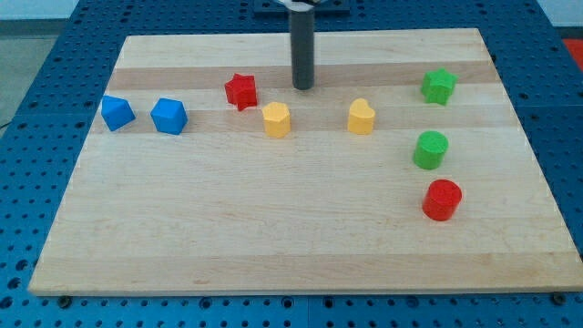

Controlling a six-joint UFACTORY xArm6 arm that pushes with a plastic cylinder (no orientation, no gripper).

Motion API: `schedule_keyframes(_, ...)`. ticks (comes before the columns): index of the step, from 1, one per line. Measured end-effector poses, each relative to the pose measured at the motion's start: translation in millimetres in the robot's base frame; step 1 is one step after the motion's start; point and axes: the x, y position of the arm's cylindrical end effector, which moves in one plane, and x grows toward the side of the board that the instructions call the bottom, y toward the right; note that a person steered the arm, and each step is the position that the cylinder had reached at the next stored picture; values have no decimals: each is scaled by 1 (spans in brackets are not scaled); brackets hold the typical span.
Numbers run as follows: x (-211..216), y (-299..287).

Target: Move the red star to the top left

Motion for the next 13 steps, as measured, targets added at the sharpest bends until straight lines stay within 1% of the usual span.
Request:
schedule_keyframes(1,4,-84)
schedule_keyframes(2,4,-119)
schedule_keyframes(3,19,-79)
schedule_keyframes(4,48,-89)
schedule_keyframes(5,36,-134)
schedule_keyframes(6,-10,-191)
schedule_keyframes(7,-28,-208)
schedule_keyframes(8,6,-189)
schedule_keyframes(9,27,-202)
schedule_keyframes(10,-3,-252)
schedule_keyframes(11,-24,-252)
schedule_keyframes(13,-22,-309)
